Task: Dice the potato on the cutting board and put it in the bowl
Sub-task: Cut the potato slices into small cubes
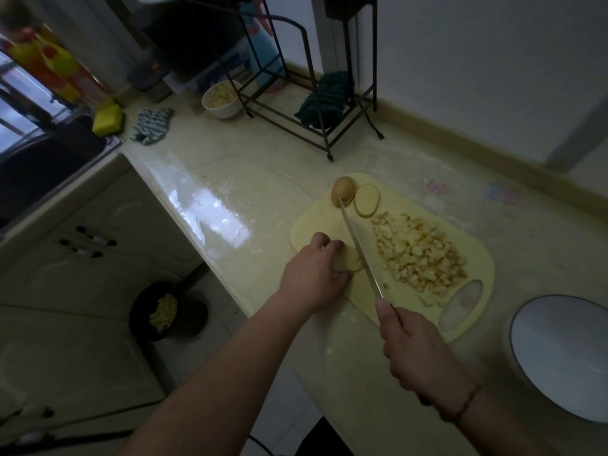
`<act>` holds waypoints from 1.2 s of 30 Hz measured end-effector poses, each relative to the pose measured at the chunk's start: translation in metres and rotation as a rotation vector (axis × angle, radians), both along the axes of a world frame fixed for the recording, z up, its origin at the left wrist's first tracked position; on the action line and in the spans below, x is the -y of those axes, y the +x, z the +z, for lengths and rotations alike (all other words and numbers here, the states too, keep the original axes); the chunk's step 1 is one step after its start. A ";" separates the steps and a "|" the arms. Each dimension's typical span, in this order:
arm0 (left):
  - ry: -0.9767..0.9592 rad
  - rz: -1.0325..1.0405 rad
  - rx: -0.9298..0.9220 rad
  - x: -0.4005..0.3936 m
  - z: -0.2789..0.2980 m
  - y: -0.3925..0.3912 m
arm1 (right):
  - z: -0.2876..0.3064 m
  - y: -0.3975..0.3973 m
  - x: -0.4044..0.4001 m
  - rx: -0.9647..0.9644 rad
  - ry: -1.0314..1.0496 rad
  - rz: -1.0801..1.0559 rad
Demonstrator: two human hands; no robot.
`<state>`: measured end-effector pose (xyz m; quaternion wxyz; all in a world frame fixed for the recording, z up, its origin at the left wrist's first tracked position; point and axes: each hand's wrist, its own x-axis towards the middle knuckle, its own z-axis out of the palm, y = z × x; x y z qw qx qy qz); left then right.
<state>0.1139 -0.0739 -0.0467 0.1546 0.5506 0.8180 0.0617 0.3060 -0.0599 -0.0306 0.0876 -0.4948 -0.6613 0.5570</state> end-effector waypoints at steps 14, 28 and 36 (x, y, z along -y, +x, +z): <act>0.422 -0.344 0.050 0.000 -0.023 -0.008 | 0.013 0.000 0.003 0.041 0.077 0.052; 0.492 -0.297 0.128 0.000 -0.033 -0.011 | 0.007 -0.003 0.002 0.082 0.142 0.105; 0.543 -0.389 0.159 -0.003 -0.032 -0.019 | 0.006 0.002 -0.028 0.077 0.071 0.119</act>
